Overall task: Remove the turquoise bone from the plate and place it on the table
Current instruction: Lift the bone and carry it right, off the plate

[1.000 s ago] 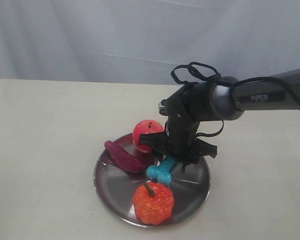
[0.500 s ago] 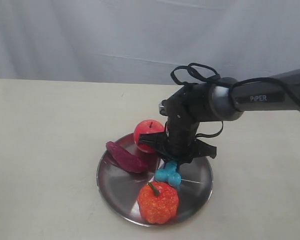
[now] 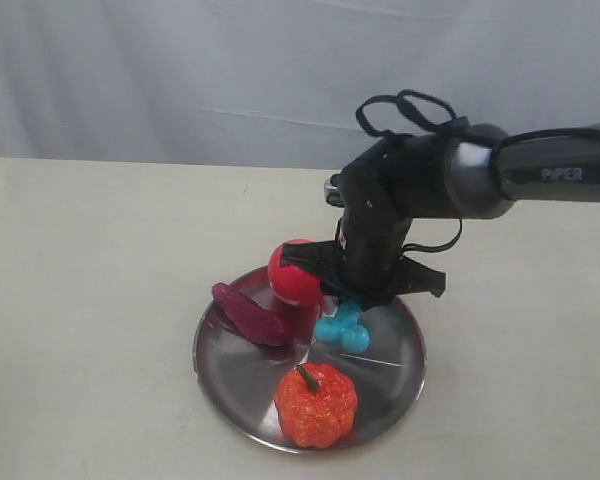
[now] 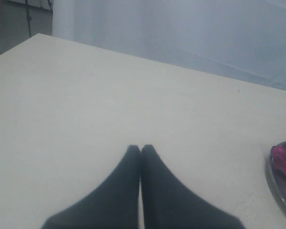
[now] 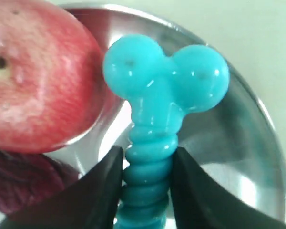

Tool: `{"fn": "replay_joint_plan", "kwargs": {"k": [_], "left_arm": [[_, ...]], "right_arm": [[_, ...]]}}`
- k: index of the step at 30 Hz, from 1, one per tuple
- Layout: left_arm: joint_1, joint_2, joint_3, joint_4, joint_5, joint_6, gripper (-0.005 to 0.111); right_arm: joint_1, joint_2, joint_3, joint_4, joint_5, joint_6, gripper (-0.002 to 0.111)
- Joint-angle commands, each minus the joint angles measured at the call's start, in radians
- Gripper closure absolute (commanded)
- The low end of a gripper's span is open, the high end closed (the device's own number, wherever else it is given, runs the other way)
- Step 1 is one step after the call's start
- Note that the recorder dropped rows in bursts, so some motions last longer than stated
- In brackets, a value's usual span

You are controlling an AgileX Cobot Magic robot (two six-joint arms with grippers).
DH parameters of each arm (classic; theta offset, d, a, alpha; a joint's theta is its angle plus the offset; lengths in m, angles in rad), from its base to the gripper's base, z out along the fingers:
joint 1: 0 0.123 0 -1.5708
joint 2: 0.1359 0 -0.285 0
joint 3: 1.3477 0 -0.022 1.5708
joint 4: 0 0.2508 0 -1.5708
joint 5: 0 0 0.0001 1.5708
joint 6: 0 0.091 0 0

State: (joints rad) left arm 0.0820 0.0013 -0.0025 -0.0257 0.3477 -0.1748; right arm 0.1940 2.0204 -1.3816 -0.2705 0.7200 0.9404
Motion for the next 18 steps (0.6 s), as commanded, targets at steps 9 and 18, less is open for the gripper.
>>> {"fn": "replay_joint_plan", "kwargs": {"k": [9, 18], "left_arm": [[-0.005, -0.001, 0.003, 0.000, -0.005, -0.002, 0.107], [-0.005, -0.001, 0.003, 0.000, -0.005, -0.002, 0.107]], "right_arm": [[-0.042, -0.383, 0.000, -0.034, 0.252, -0.327, 0.108], [-0.221, -0.646, 0.210, 0.003, 0.331, -0.556, 0.108]]}}
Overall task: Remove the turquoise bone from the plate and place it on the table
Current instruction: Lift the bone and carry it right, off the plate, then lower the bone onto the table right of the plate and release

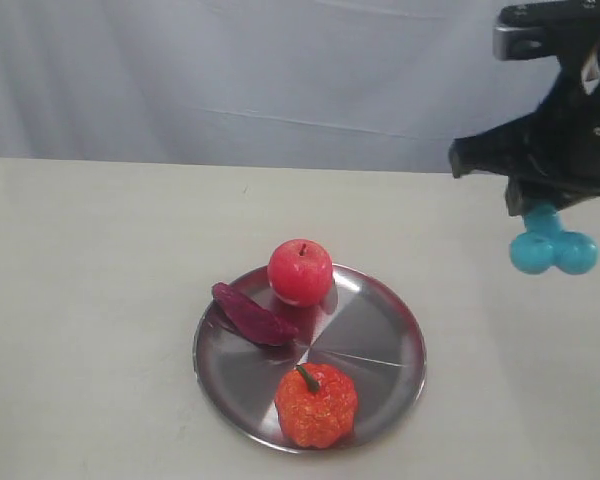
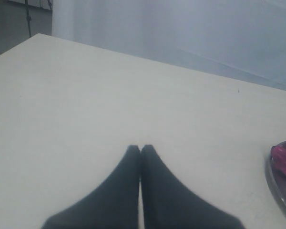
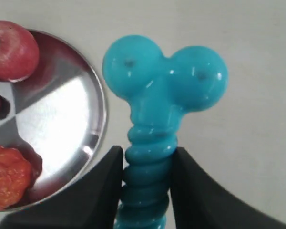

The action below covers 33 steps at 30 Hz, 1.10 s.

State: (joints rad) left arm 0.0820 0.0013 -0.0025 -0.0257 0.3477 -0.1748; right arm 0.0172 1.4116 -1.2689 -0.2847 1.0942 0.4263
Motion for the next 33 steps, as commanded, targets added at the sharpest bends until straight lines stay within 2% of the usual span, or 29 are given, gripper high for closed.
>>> {"fn": "replay_joint_plan", "kwargs": {"k": [1, 5, 7, 21, 33], "left_arm": [[-0.005, -0.001, 0.003, 0.000, -0.005, -0.002, 0.107], [-0.005, -0.001, 0.003, 0.000, -0.005, -0.002, 0.107], [-0.005, -0.001, 0.003, 0.000, -0.005, -0.002, 0.107], [-0.005, -0.001, 0.003, 0.000, -0.005, -0.002, 0.107], [-0.005, -0.001, 0.003, 0.000, -0.005, -0.002, 0.107]], "right_arm": [[-0.056, -0.040, 0.151, 0.030, -0.079, -0.050, 0.108], [-0.061, 0.006, 0.307, 0.062, -0.297, -0.045, 0.108], [-0.064, 0.050, 0.340, 0.062, -0.348, -0.021, 0.108], [-0.103, 0.331, 0.350, 0.049, -0.569, 0.006, 0.108], [-0.134, 0.387, 0.350, 0.048, -0.656, 0.007, 0.109]]}}
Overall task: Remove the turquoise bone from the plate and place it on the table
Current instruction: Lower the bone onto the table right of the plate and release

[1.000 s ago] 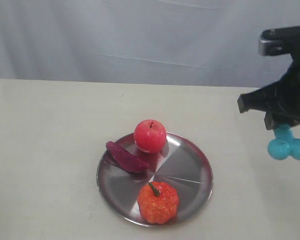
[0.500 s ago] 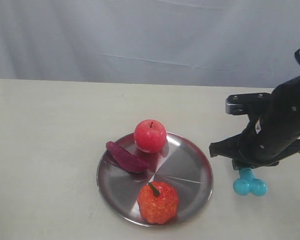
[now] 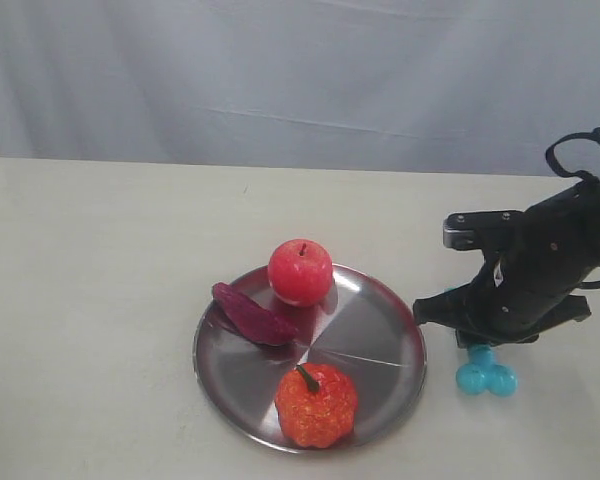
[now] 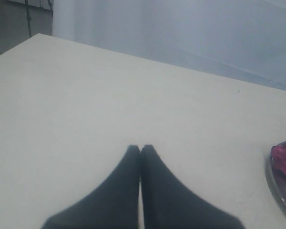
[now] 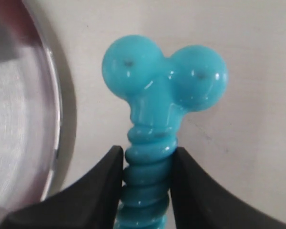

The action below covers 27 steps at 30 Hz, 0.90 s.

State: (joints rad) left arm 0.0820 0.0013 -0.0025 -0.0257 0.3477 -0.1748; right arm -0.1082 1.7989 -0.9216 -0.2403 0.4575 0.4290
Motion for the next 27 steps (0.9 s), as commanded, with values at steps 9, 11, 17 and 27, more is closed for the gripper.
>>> {"fn": "replay_joint_plan", "kwargs": {"k": [9, 11, 17, 27], "left_arm": [[-0.005, -0.001, 0.003, 0.000, -0.005, -0.002, 0.107], [-0.005, -0.001, 0.003, 0.000, -0.005, -0.002, 0.107], [-0.005, -0.001, 0.003, 0.000, -0.005, -0.002, 0.107], [-0.005, -0.001, 0.003, 0.000, -0.005, -0.002, 0.107]], "right_arm": [[-0.009, 0.029, 0.003, 0.009, 0.012, 0.004, 0.109], [-0.009, 0.048, 0.004, 0.009, -0.015, 0.004, 0.109], [-0.009, 0.089, 0.004, 0.009, -0.034, 0.004, 0.109], [-0.009, 0.089, 0.004, 0.009, -0.032, 0.012, 0.108]]}}
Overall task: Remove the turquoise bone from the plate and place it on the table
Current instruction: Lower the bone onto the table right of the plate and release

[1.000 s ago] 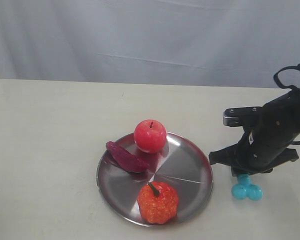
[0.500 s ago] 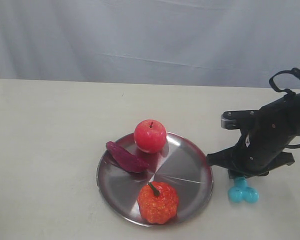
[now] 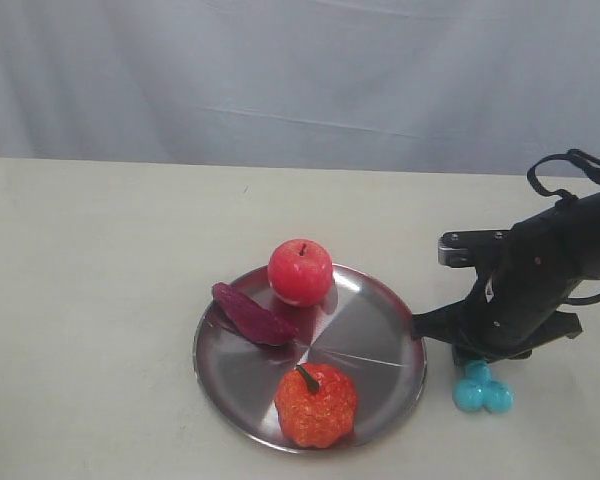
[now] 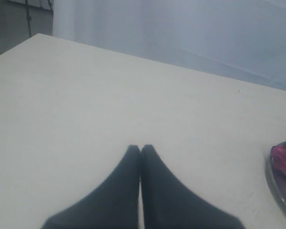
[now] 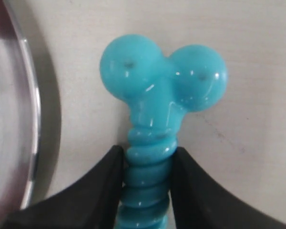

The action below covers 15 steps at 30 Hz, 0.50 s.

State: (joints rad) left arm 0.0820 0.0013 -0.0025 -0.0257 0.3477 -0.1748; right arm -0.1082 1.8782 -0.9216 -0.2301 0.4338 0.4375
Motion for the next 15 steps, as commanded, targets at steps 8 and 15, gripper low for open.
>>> {"fn": "replay_joint_plan", "kwargs": {"k": [8, 15], "left_arm": [[-0.005, -0.001, 0.003, 0.000, -0.005, -0.002, 0.107], [-0.005, -0.001, 0.003, 0.000, -0.005, -0.002, 0.107]], "right_arm": [[-0.009, 0.008, 0.002, -0.001, -0.006, 0.030, 0.055], [-0.006, 0.000, -0.048, 0.003, 0.110, 0.034, 0.032]]}}
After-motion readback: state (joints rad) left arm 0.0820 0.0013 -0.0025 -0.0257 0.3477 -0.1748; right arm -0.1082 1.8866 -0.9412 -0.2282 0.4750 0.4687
